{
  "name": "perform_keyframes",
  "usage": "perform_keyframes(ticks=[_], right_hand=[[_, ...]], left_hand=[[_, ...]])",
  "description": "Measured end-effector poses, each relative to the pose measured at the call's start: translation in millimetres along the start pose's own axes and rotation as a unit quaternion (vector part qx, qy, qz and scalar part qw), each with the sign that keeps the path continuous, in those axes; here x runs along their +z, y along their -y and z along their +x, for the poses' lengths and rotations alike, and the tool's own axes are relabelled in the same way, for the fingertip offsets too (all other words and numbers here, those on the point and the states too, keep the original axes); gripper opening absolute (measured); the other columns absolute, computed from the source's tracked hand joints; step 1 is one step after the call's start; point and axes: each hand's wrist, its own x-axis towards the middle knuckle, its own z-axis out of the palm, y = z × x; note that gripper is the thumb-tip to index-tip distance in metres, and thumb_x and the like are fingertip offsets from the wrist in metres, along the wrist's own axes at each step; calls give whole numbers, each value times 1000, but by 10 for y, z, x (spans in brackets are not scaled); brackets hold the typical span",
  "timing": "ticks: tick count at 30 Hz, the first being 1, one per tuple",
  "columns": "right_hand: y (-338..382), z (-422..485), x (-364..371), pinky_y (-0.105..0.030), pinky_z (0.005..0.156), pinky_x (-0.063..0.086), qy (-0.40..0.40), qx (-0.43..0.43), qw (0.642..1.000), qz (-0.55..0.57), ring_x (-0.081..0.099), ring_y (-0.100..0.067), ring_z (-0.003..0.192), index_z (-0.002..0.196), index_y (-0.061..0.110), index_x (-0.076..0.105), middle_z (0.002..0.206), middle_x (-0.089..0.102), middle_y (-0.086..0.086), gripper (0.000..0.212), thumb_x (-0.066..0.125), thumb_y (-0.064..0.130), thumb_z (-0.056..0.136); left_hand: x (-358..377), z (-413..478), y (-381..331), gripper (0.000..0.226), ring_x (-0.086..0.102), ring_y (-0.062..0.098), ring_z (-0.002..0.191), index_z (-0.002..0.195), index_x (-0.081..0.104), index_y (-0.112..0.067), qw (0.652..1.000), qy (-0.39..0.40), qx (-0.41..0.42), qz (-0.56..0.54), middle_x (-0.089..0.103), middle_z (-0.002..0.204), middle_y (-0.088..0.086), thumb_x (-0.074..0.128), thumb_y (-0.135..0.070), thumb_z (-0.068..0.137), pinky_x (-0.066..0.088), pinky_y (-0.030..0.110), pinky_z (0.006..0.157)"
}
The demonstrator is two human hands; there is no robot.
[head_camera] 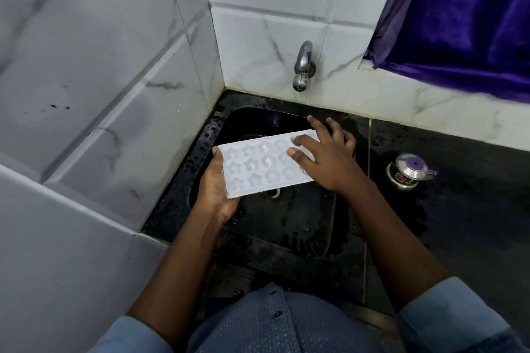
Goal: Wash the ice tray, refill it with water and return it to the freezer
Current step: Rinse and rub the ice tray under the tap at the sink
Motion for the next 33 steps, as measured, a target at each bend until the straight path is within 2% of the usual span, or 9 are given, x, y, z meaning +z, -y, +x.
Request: perform_keyframes(ticks=[3, 7, 10, 16, 18, 24, 29, 33], right_hand=[[20, -7, 30, -57, 123, 2, -12, -3, 1000, -2, 0, -30, 161, 124, 40, 62, 175, 15, 3, 53, 31, 77, 100], [71, -19, 55, -59, 123, 2, -26, 1, 999, -29, 1, -32, 160, 128, 41, 63, 176, 14, 2, 66, 23, 82, 95], [93, -29, 50, -61, 123, 2, -42, 6, 999, -18, 3, -32, 160, 118, 38, 67, 175, 18, 1, 63, 25, 80, 96], [76, -27, 39, -60, 124, 1, -35, 9, 999, -17, 1, -31, 160, 135, 45, 62, 175, 15, 3, 65, 24, 79, 96], [81, -19, 49, -60, 124, 2, -40, 7, 999, -11, 3, -31, 160, 132, 42, 63, 175, 18, 2, 64, 25, 78, 96], [70, 1, 47, -59, 124, 0, -28, 6, 999, -13, 0, -30, 160, 136, 43, 62, 176, 12, 4, 69, 21, 81, 94], [81, 4, 76, -60, 122, 3, -51, 4, 999, 1, 4, -31, 160, 119, 38, 67, 175, 18, 2, 58, 29, 76, 98], [75, -13, 82, -59, 123, 3, -51, 4, 999, -3, 2, -31, 160, 124, 40, 66, 175, 16, 4, 60, 27, 77, 97]], left_hand=[[-3, 9, 2, 76, 69, 38, 125, 146, 59, -6, 1000, 6, 3, 7, 69, 139, 20, 33, -66, 108, 64, 48, 84], [-14, 25, 39, 77, 67, 40, 129, 147, 59, -6, 1000, 4, -1, 4, 69, 139, 21, 33, -68, 107, 57, 54, 98], [-12, 25, 50, 79, 66, 41, 129, 146, 59, -5, 1000, 4, 2, 10, 69, 139, 22, 33, -68, 107, 54, 56, 104], [3, 23, -3, 77, 68, 40, 126, 146, 59, -6, 1000, -3, 6, -1, 69, 139, 21, 33, -67, 108, 61, 50, 91], [20, 3, -24, 75, 71, 38, 122, 144, 61, -6, 1000, -4, 9, 2, 70, 137, 20, 33, -66, 108, 65, 48, 85], [32, -19, -26, 77, 71, 39, 122, 146, 59, -5, 1000, 1, 5, -7, 69, 138, 22, 33, -66, 108, 65, 48, 82], [57, -68, -24, 73, 77, 35, 110, 136, 65, -5, 1000, 9, -2, -8, 74, 130, 20, 31, -64, 109, 66, 44, 75], [59, -95, -36, 74, 76, 35, 112, 140, 62, -4, 1000, 17, 3, -8, 73, 133, 20, 32, -64, 109, 66, 45, 76]])
